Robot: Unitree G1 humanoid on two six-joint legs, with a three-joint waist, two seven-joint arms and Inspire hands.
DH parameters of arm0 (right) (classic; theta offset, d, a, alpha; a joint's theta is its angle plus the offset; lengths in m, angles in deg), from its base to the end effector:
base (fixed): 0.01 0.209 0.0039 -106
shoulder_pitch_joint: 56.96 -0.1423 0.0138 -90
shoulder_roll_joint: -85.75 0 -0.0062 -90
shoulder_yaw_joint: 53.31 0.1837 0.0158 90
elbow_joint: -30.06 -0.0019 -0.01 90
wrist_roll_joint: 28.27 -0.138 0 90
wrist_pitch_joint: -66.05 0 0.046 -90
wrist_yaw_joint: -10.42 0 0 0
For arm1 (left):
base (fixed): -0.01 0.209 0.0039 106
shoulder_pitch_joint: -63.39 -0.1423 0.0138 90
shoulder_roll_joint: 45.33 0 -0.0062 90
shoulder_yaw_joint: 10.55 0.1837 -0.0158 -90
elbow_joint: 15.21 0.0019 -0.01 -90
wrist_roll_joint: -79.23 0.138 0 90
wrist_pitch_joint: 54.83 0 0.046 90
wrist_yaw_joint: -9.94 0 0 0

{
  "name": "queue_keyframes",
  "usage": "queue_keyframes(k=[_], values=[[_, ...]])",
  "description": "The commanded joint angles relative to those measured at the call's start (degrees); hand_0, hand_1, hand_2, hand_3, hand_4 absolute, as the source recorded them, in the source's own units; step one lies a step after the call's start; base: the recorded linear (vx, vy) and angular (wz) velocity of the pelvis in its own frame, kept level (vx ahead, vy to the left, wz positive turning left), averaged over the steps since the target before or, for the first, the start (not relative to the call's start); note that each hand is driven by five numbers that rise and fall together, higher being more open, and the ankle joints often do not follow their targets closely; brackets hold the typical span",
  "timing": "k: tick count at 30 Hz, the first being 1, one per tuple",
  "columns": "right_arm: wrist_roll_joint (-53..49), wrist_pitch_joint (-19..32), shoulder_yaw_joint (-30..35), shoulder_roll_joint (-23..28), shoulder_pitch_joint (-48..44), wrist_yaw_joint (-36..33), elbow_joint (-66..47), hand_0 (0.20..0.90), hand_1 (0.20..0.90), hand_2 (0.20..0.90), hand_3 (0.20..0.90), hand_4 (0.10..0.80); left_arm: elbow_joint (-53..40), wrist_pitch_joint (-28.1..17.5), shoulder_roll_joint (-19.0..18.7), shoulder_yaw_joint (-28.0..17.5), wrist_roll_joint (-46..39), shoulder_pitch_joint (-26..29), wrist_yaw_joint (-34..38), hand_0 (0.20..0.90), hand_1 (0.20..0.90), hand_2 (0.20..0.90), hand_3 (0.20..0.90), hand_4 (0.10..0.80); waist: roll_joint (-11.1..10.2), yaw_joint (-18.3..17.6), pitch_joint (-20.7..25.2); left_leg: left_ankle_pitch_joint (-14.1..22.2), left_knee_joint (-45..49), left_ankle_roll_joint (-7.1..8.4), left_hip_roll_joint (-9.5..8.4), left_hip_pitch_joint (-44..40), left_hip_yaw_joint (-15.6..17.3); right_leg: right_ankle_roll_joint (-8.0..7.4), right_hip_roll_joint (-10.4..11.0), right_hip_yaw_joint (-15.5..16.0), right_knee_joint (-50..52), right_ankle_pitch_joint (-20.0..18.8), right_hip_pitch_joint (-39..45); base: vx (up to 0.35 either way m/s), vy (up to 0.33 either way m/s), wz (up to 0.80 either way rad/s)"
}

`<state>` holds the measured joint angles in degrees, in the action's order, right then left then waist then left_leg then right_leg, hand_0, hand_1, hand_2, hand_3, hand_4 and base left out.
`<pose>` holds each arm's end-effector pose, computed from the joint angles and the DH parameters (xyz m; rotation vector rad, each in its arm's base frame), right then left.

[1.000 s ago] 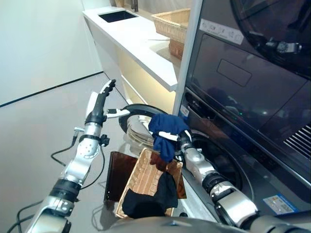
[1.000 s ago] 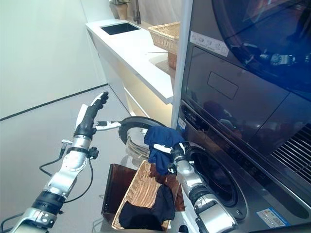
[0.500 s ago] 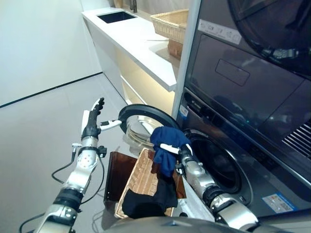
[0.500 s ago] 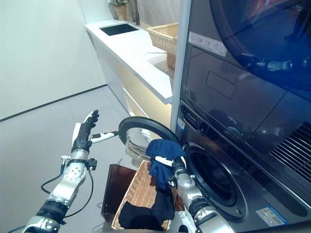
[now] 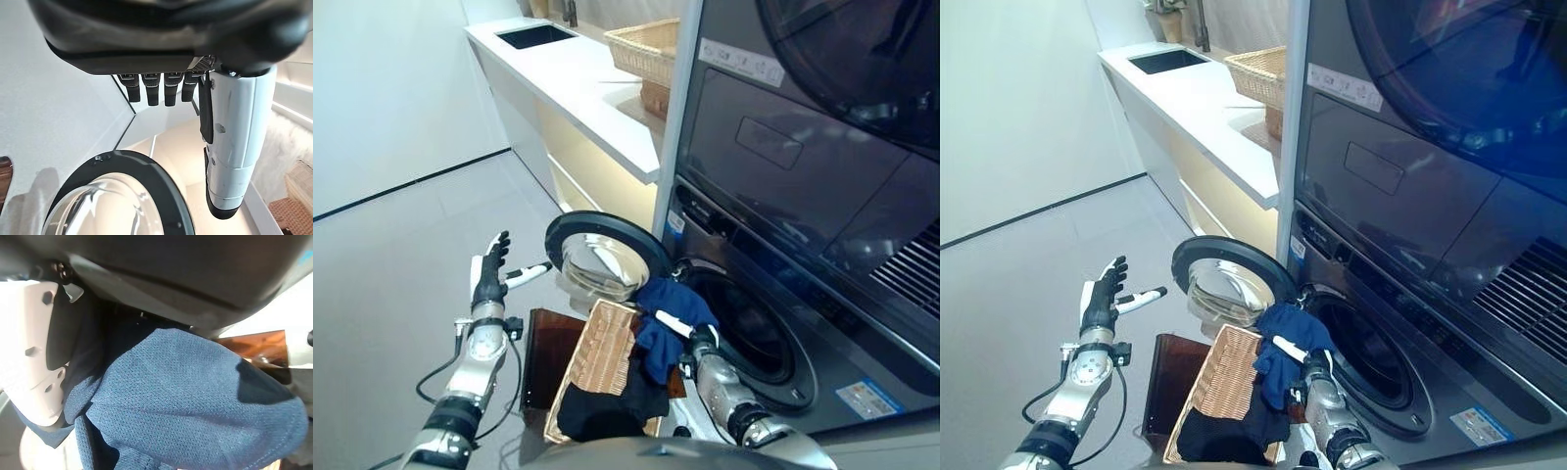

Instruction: Pick up the clothes and place them into the washing machine

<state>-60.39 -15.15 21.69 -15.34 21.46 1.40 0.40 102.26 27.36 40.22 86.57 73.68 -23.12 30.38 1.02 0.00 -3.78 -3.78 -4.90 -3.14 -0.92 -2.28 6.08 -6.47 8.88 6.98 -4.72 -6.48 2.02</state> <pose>0.1731 -0.1476 -0.0838 0.2014 0.7525 -0.1980 0.1969 0.2200 -0.0135 0.3351 0.2454 0.3130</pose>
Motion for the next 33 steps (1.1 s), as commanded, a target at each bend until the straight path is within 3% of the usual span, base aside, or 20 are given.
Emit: queue_keyframes(k=[1, 9, 19, 33], values=[[-1.66, 6.11, 3.10, -1.97, -5.53, -0.23, 0.83, 0.200, 0.200, 0.200, 0.200, 0.300, -1.50, -5.71, -0.44, -3.19, -1.64, 4.43, 1.31, 0.900, 0.900, 0.900, 0.900, 0.800, 0.27, 0.14, 2.44, 3.27, 0.56, 2.11, -1.11, 1.77, 0.72, -2.00, 3.26, -0.45, 4.78, 3.27, -3.18, 0.000, 0.000, 0.00], [-4.98, 6.99, 5.57, -1.26, -6.43, -1.67, 0.56, 0.200, 0.200, 0.200, 0.200, 0.300, -11.48, -7.52, 0.89, -2.06, -5.14, 2.49, -0.67, 0.900, 0.900, 0.900, 0.900, 0.800, 1.44, 0.20, -1.24, 3.04, 1.69, 1.84, -1.56, 4.73, 0.42, -1.98, 3.76, -0.54, 5.52, 2.89, -5.72, -0.051, 0.021, 0.01], [-9.26, 10.63, 9.94, 0.94, -12.80, -5.63, -2.25, 0.200, 0.200, 0.200, 0.200, 0.300, -23.12, -10.40, 0.77, 0.48, -8.63, 1.22, -2.05, 0.900, 0.900, 0.900, 0.900, 0.800, 5.06, 0.88, -10.01, 3.45, 9.78, 1.54, -1.96, 14.89, 0.74, -1.11, 5.38, -2.05, 9.86, 2.52, -14.60, -0.126, 0.032, 0.02], [-13.41, 14.34, 18.00, 9.71, -22.67, -10.54, -2.47, 0.200, 0.200, 0.200, 0.200, 0.300, -24.56, -12.45, 2.51, 1.80, -16.42, -1.85, -4.00, 0.900, 0.900, 0.900, 0.900, 0.800, 10.20, 2.26, -12.81, 1.82, 8.07, 1.88, -2.55, 19.04, 1.57, -0.98, 5.72, -3.99, 10.72, 2.17, -21.29, -0.022, 0.023, -0.05]])
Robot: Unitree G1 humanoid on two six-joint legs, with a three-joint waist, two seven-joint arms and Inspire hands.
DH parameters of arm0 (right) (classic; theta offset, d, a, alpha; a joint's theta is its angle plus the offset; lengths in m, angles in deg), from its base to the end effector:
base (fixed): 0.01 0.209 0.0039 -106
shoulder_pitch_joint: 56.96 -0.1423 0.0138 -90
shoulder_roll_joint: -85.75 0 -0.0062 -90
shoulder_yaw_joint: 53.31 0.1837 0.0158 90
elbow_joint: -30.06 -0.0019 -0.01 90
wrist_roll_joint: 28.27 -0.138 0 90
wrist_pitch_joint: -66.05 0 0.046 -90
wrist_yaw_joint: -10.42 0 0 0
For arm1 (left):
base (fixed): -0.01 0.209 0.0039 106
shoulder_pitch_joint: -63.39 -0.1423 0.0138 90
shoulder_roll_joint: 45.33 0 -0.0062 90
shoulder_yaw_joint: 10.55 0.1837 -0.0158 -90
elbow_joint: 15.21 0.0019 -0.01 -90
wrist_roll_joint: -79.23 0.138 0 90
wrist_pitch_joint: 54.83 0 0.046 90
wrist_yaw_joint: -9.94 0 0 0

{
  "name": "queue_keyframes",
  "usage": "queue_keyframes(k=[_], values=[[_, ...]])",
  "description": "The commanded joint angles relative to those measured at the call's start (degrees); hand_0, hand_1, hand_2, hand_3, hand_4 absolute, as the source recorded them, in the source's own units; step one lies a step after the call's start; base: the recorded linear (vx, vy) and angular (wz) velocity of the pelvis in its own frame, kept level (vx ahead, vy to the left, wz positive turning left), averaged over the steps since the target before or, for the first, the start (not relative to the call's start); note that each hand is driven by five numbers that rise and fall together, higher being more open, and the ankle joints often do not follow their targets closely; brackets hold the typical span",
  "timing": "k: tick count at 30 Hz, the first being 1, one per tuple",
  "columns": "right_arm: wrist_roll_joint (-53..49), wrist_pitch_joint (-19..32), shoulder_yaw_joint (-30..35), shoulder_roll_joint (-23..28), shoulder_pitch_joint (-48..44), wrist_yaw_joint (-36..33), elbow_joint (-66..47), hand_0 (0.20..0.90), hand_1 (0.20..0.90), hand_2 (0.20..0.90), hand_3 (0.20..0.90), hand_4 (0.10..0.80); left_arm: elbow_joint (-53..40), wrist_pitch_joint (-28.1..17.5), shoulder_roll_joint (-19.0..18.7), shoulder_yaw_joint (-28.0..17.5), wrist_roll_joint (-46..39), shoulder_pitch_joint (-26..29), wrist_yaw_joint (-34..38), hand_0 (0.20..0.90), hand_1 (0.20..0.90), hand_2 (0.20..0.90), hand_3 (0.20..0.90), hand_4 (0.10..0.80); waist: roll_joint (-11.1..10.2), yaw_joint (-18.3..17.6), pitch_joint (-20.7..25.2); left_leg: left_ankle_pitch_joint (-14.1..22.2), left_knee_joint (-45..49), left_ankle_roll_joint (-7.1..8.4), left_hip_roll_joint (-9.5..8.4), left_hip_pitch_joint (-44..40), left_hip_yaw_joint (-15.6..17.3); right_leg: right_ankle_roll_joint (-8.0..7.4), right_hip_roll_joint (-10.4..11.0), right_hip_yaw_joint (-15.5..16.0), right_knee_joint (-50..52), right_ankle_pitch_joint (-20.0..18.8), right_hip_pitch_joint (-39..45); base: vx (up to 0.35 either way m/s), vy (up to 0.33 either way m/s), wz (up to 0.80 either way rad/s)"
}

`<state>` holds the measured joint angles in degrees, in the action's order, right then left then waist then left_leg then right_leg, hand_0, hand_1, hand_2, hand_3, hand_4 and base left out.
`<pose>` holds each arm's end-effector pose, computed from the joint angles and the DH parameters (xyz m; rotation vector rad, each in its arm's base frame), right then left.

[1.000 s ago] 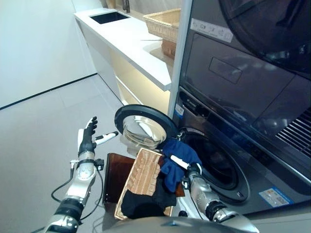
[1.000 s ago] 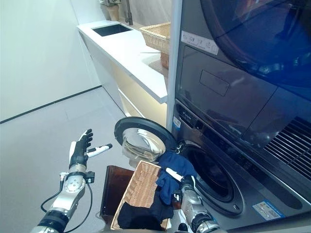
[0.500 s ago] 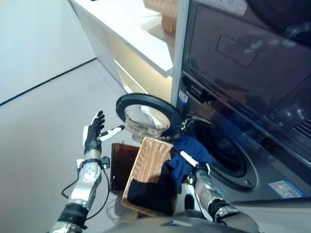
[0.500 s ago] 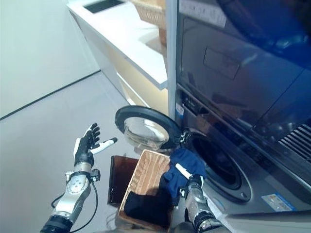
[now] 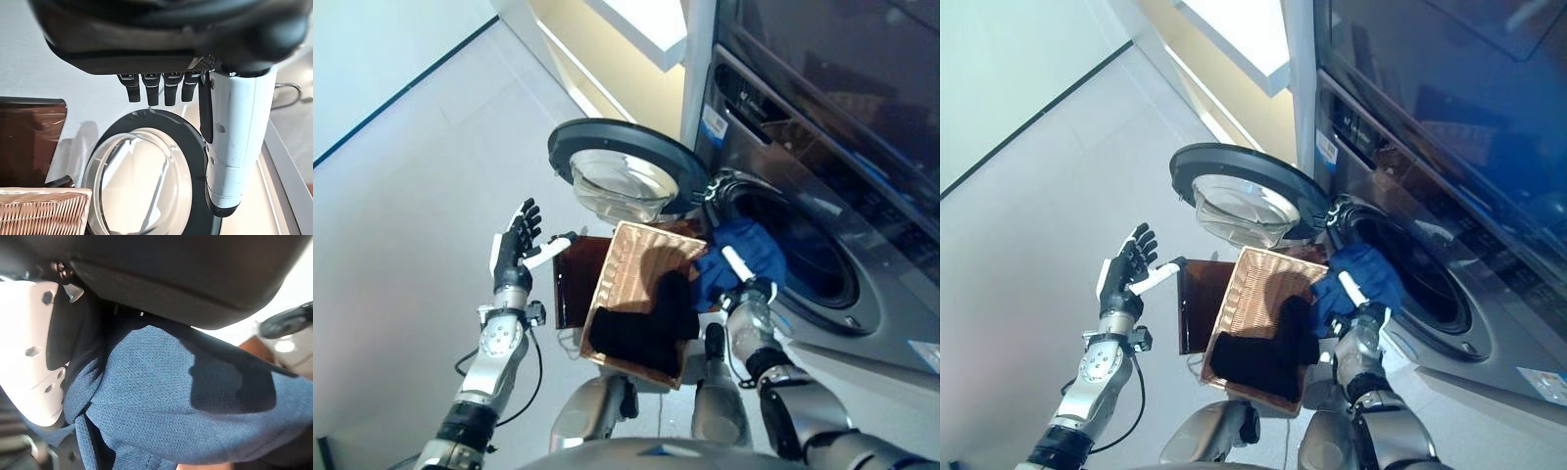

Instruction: Pick up the clothes and place them into the washing machine

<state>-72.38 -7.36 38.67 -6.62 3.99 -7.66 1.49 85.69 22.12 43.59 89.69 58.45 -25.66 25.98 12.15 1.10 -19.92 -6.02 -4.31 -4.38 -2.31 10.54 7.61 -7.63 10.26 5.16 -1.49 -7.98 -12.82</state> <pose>0.2670 -0.2157 -0.0034 0.4470 0.2942 -0.6609 0.2009 0.1819 0.0224 -0.0584 0.0022 0.1740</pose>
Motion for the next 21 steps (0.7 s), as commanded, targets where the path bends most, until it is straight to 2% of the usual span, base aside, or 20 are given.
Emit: queue_keyframes(k=[1, 11, 21], values=[[-1.58, 7.38, 2.14, 2.48, -6.61, -2.52, -4.41, 0.200, 0.200, 0.200, 0.200, 0.300, -8.52, -7.48, -0.73, -1.46, -1.35, 0.64, 0.43, 0.900, 0.900, 0.900, 0.900, 0.800, -0.41, 1.33, 2.93, 3.88, 7.37, 3.14, -1.22, 6.73, -0.06, 0.25, 4.28, -2.24, 7.84, 3.82, -7.23, 0.000, 0.000, 0.00], [-0.77, 9.46, 4.57, 8.77, -13.20, -5.97, -6.63, 0.200, 0.200, 0.200, 0.200, 0.300, -9.83, -7.74, -1.16, -0.13, -1.39, 0.42, 0.38, 0.900, 0.900, 0.900, 0.900, 0.800, 1.83, 1.79, 1.76, 3.26, 6.03, 3.04, -1.60, 8.09, -0.22, 0.42, 4.08, -3.03, 9.51, 4.46, -10.64, 0.002, 0.007, -0.01], [-1.51, 10.26, 4.97, 18.67, -23.62, -8.63, -3.73, 0.200, 0.200, 0.200, 0.200, 0.300, -16.31, -9.70, -1.78, 0.65, -2.53, -1.09, 0.27, 0.900, 0.900, 0.900, 0.900, 0.800, 4.23, 3.56, -0.17, 2.73, 6.55, 2.94, -2.08, 12.86, 0.23, 0.65, 4.01, -4.95, 12.99, 5.30, -17.67, -0.031, -0.001, -0.06]])
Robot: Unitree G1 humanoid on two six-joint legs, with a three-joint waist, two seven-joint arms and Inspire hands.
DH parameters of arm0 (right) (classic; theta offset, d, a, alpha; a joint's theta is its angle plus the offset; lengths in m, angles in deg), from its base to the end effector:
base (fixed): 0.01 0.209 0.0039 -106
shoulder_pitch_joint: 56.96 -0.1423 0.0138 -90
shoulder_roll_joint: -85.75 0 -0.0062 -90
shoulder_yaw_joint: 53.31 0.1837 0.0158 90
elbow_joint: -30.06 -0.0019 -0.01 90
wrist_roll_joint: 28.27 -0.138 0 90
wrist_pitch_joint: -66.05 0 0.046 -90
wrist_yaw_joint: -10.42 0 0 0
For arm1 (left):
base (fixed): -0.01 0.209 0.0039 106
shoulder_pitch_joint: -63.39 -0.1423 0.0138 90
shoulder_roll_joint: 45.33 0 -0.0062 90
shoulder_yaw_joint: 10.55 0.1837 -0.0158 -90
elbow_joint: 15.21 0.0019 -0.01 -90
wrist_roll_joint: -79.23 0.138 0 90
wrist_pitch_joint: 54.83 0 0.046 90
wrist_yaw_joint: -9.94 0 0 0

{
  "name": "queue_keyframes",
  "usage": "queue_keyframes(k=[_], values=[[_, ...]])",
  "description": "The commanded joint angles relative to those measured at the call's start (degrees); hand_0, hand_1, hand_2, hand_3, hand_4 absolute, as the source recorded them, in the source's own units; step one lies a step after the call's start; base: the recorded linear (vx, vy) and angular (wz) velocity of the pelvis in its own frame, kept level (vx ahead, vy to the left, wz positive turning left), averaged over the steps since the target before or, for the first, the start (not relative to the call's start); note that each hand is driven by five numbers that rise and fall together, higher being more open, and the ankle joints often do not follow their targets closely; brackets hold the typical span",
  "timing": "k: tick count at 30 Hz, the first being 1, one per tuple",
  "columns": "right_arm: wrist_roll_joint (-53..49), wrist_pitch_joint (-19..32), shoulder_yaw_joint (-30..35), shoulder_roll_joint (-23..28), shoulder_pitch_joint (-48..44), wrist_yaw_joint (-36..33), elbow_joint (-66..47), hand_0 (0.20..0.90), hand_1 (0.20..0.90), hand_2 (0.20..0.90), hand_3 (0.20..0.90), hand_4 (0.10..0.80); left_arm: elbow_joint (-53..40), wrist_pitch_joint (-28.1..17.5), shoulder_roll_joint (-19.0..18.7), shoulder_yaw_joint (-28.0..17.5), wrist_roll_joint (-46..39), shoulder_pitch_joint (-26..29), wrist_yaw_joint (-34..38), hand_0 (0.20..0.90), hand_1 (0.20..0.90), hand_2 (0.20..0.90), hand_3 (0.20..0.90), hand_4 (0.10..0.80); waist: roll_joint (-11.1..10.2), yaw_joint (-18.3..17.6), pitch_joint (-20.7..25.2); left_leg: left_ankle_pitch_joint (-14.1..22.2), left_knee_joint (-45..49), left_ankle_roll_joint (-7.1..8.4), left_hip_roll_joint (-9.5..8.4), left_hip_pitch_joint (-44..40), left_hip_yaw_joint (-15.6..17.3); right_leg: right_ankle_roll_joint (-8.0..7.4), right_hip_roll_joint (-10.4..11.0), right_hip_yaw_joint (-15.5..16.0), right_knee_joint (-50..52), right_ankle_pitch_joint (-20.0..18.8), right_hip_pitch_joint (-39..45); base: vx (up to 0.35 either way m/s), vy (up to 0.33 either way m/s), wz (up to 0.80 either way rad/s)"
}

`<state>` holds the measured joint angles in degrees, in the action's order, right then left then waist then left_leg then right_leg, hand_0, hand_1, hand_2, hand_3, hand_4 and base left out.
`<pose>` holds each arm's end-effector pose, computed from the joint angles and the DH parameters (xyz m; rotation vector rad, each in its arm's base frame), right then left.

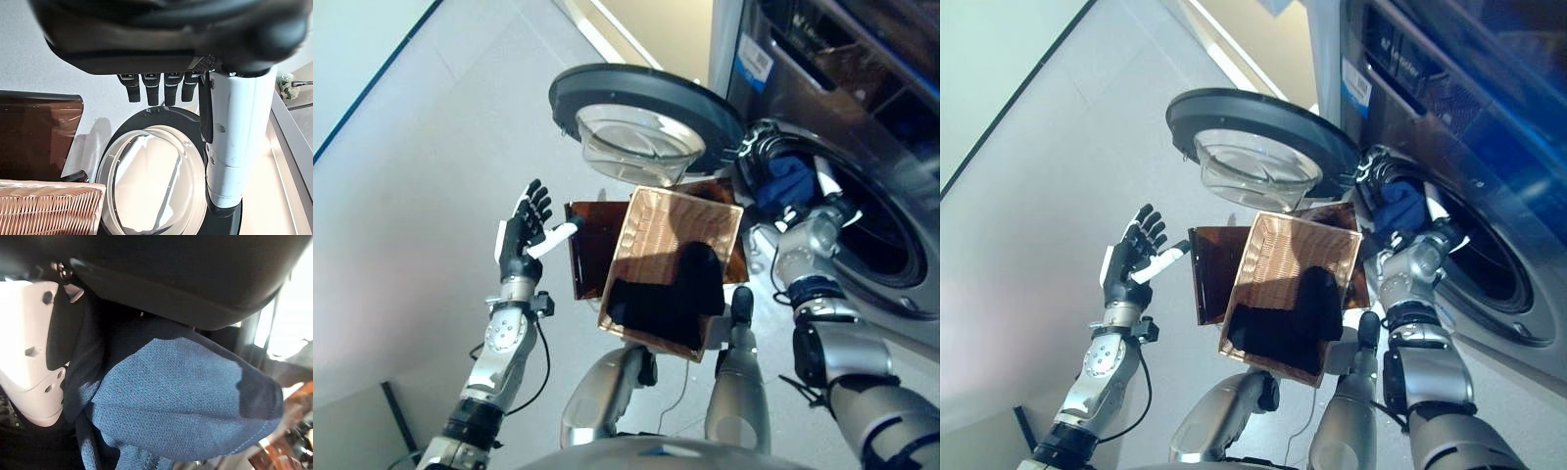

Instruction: Pick up the clothes and place them into the washing machine

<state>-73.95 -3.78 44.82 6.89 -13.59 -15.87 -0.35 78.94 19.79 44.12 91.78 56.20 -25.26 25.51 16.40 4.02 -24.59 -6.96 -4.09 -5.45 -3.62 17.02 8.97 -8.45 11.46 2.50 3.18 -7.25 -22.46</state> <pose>0.3236 -0.2757 0.1249 0.5129 -0.1775 -0.8517 0.2034 0.1667 0.0434 -0.1452 -0.1303 0.1004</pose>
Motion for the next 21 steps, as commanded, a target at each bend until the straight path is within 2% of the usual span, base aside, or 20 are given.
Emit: queue_keyframes(k=[1, 13, 21], values=[[-0.43, 6.73, -1.28, 6.19, -7.22, -0.42, -1.22, 0.200, 0.200, 0.200, 0.200, 0.300, -9.81, -7.41, -2.27, -1.14, -0.40, -1.35, 0.64, 0.900, 0.900, 0.900, 0.900, 0.800, 0.27, 0.84, 4.51, 3.55, 6.43, 4.04, -0.91, 6.98, -1.12, 1.51, 2.82, -2.47, 8.76, 4.67, -8.84, 0.000, 0.000, 0.00], [-6.91, 8.47, 0.50, 15.19, -14.98, -1.44, 4.33, 0.200, 0.200, 0.200, 0.200, 0.300, -13.64, -7.99, -1.85, 1.38, -0.34, 0.35, 1.37, 0.900, 0.900, 0.900, 0.900, 0.800, 3.46, 1.96, 4.43, 3.54, 6.85, 4.21, -2.10, 11.40, -0.66, 1.41, 3.13, -4.92, 11.60, 5.56, -15.59, -0.001, 0.009, 0.00], [-13.47, 10.18, 2.04, 19.90, -19.25, -1.80, 6.99, 0.200, 0.200, 0.200, 0.200, 0.300, -13.90, -7.74, -2.04, 1.47, -1.16, 0.53, 2.00, 0.900, 0.900, 0.900, 0.900, 0.800, 4.03, 2.29, 6.24, 3.61, 5.75, 4.19, -2.63, 11.13, -0.68, 1.34, 3.06, -5.81, 11.21, 5.63, -16.03, 0.032, 0.029, -0.01]])
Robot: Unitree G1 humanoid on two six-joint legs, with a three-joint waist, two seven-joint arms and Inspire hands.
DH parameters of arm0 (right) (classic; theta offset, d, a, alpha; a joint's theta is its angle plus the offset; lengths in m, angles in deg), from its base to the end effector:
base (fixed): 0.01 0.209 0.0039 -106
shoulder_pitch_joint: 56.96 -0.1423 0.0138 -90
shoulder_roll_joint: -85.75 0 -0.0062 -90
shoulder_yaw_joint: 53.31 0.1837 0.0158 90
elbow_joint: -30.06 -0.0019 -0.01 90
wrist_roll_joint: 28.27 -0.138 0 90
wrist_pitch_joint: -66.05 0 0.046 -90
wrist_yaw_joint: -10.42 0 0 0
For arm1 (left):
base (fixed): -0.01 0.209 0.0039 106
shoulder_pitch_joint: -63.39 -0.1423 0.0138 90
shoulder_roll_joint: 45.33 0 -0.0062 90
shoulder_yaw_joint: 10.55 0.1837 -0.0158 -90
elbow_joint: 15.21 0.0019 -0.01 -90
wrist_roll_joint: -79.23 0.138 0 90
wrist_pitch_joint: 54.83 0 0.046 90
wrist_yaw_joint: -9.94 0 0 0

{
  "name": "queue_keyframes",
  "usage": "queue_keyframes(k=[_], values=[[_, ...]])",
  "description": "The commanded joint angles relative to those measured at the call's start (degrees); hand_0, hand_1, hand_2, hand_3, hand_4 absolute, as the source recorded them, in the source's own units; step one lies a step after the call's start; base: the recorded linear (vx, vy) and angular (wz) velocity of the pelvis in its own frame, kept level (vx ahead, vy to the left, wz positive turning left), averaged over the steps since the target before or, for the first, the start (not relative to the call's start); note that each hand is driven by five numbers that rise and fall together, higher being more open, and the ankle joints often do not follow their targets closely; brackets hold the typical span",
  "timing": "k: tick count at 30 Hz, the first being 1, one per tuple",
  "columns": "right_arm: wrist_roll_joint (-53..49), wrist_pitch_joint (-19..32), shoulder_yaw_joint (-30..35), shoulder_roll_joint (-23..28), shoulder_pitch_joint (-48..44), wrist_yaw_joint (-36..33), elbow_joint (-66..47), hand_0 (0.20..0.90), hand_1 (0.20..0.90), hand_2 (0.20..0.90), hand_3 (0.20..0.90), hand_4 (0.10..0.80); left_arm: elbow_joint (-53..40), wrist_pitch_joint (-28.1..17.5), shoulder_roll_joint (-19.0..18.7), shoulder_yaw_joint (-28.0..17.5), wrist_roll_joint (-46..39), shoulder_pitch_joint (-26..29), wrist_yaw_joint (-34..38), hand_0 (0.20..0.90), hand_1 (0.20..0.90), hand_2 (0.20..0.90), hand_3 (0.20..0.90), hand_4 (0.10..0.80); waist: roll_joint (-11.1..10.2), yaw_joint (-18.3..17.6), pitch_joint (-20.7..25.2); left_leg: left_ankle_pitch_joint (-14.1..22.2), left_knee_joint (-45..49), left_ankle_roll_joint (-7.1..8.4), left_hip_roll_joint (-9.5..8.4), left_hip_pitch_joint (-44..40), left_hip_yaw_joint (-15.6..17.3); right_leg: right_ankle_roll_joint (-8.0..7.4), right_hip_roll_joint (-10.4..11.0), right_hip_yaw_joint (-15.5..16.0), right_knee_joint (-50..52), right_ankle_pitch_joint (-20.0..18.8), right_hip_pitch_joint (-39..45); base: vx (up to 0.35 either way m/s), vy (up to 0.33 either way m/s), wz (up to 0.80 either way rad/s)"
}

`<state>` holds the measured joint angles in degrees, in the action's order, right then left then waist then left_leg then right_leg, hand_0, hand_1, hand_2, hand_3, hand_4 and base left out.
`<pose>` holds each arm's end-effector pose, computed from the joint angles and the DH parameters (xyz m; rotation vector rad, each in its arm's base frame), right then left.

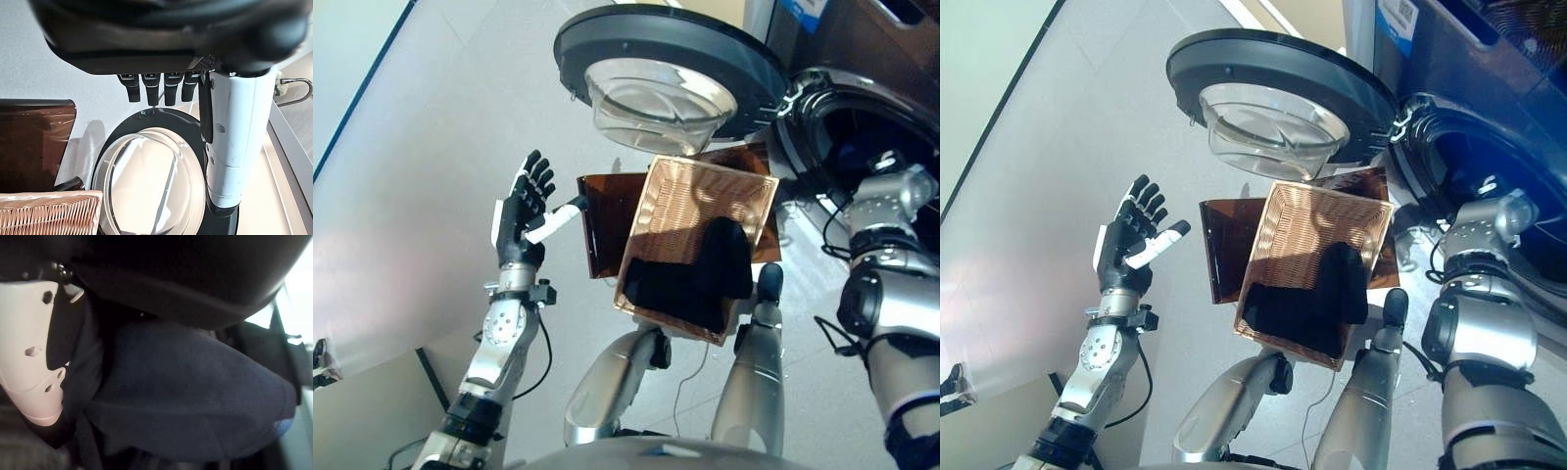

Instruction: Pick up the clothes and place them into the washing machine

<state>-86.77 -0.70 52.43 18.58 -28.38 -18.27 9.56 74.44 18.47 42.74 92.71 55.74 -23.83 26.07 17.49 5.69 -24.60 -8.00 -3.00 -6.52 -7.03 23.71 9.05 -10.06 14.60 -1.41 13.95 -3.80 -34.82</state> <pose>0.3204 -0.3327 0.2090 0.8719 -0.4211 -1.0635 0.2074 0.1628 0.0626 -0.1600 -0.2389 0.0604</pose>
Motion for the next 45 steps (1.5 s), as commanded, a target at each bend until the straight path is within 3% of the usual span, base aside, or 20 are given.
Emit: queue_keyframes(k=[1, 5, 6, 7, 25, 37, 45], values=[[-0.82, 7.04, -5.70, 8.66, -4.96, 0.53, -2.40, 0.200, 0.200, 0.200, 0.200, 0.300, -9.40, -6.43, -0.70, 0.57, -0.80, -0.98, 1.48, 0.900, 0.900, 0.900, 0.900, 0.800, 2.89, 0.65, 6.52, 4.71, 4.60, 5.26, 0.75, 4.32, -0.79, 2.94, -0.10, -2.00, 0.36, 2.19, -3.51, 0.000, 0.000, 0.00], [-1.14, 6.20, -6.75, 9.14, -6.14, 0.39, -0.74, 0.200, 0.200, 0.200, 0.200, 0.300, -9.32, -6.26, -0.94, 0.56, -1.08, -0.93, 1.39, 0.900, 0.900, 0.900, 0.900, 0.800, 2.70, 0.67, 7.35, 4.79, 4.10, 5.30, 0.69, 3.79, -0.81, 2.97, -0.26, -2.06, -0.25, 2.27, -2.94, 0.000, 0.000, 0.00], [-1.10, 6.18, -6.84, 9.16, -6.27, 0.35, -0.68, 0.335, 0.335, 0.335, 0.335, 0.396, -9.33, -6.25, -0.91, 0.54, -1.07, -0.92, 1.41, 0.900, 0.900, 0.900, 0.900, 0.800, 2.74, 0.64, 7.31, 4.79, 4.08, 5.30, 0.70, 3.76, -0.81, 2.97, -0.28, -2.05, -0.31, 2.26, -2.89, 0.000, 0.000, 0.00], [-1.25, 5.97, -6.95, 8.22, -5.95, 1.02, -1.34, 0.900, 0.900, 0.900, 0.900, 0.800, -9.33, -6.23, -0.65, 0.46, -1.14, -1.02, 1.38, 0.900, 0.900, 0.900, 0.900, 0.800, 2.73, 0.52, 7.48, 4.78, 3.86, 5.27, 0.71, 3.44, -0.81, 3.01, -0.41, -2.06, -0.52, 2.26, -2.61, 0.000, 0.000, 0.00], [1.14, 5.32, -8.52, 2.14, -5.35, 0.05, -2.65, 0.900, 0.900, 0.900, 0.900, 0.800, -9.66, -6.40, -0.50, -1.26, -1.53, -1.20, 2.03, 0.900, 0.900, 0.900, 0.900, 0.800, 1.30, 0.17, 7.45, 4.19, 3.27, 5.33, 1.19, 2.93, -0.94, 3.51, -1.09, -1.77, -1.89, 1.27, -1.33, -0.006, -0.001, 0.00], [5.31, 5.02, -9.00, -10.26, 1.31, -1.88, -7.73, 0.900, 0.900, 0.900, 0.900, 0.800, -9.45, -5.93, 0.51, -1.96, -1.27, -1.03, 3.09, 0.900, 0.900, 0.900, 0.900, 0.800, -0.72, -1.38, 5.88, 4.76, 4.57, 5.22, 1.68, 3.01, -0.28, 4.05, -1.89, -2.04, -1.86, 0.94, -0.55, -0.006, 0.000, 0.00], [13.11, 3.97, -12.18, -20.20, 11.34, -3.31, -17.33, 0.900, 0.900, 0.900, 0.900, 0.800, -8.51, -5.76, 0.92, -2.80, -1.58, -1.39, 3.15, 0.900, 0.900, 0.900, 0.900, 0.800, -3.06, -2.68, 5.56, 5.55, 5.93, 5.21, 1.99, 2.44, -0.26, 4.14, -2.24, -1.53, -2.27, 0.97, 1.41, -0.007, -0.006, -0.02]])
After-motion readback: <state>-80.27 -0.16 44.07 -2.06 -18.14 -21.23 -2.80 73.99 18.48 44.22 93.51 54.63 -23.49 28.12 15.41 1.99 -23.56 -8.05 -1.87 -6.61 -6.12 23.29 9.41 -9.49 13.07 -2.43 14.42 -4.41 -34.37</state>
